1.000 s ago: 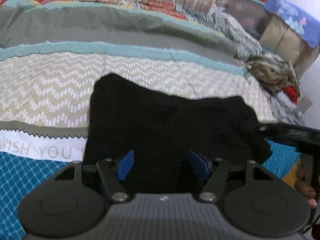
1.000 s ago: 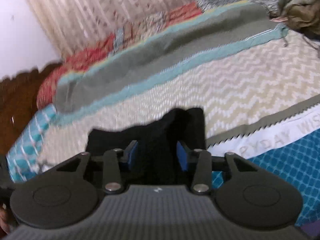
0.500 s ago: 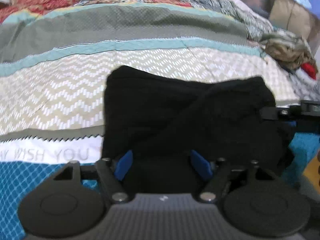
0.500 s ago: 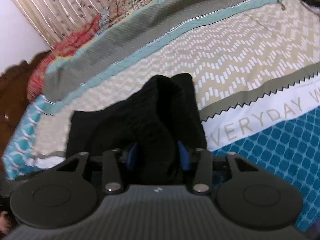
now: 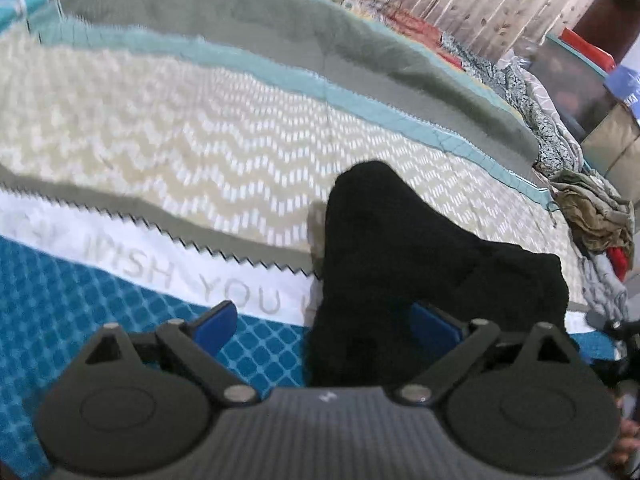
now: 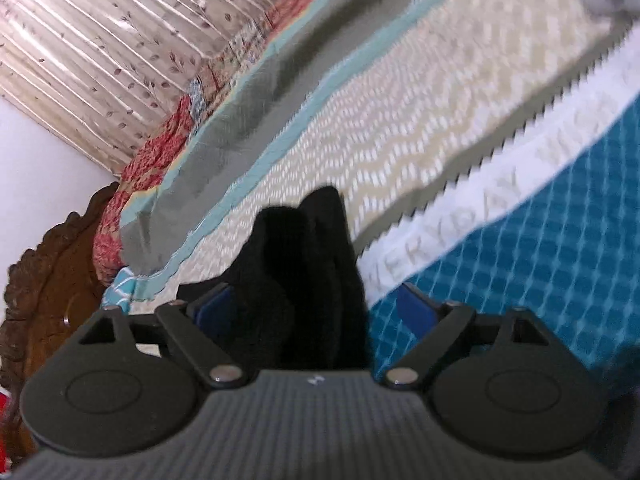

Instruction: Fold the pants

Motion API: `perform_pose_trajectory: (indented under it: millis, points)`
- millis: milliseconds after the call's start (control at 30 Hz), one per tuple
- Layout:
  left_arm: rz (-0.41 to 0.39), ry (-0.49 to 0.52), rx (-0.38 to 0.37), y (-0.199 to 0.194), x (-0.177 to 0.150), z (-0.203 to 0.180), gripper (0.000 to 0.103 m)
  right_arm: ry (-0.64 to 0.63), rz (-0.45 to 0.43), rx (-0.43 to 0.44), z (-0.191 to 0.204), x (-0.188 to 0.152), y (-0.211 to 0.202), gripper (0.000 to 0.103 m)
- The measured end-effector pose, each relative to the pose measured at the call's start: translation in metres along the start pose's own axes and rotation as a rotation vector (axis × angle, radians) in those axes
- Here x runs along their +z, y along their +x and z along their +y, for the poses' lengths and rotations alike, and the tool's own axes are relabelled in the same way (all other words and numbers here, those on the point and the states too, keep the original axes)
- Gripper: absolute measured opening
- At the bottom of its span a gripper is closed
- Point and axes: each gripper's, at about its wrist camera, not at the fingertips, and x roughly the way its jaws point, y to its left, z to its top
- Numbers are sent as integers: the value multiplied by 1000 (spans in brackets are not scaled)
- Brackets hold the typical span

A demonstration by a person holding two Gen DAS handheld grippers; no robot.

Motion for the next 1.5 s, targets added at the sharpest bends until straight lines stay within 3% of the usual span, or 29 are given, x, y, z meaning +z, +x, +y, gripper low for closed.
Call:
perform_pose_trajectory:
  millis: [133, 267, 567, 767, 833, 1233, 1500]
  points:
    - [51, -34, -58, 21, -3, -3, 97, -30, 55, -8, 4, -1, 14, 91]
    - [102, -2, -111, 38, -9, -16, 95, -72, 80, -27, 8, -8, 26, 93]
    - [109, 185, 71, 52, -24, -59, 97, -142, 43, -58, 21, -22, 34, 96]
    - [115, 179, 91, 51, -25, -57, 97, -115, 38, -42, 19, -19, 37, 98]
    - [120, 180, 95, 51, -26, -57, 99, -93, 32, -15, 18, -20, 37, 103]
    - [139, 201, 120, 55, -28, -64, 103, 62, 11, 41, -2, -8, 33, 103]
    - [149, 208, 121, 59, -24, -64, 103, 325, -27, 174, -42, 8, 20, 103]
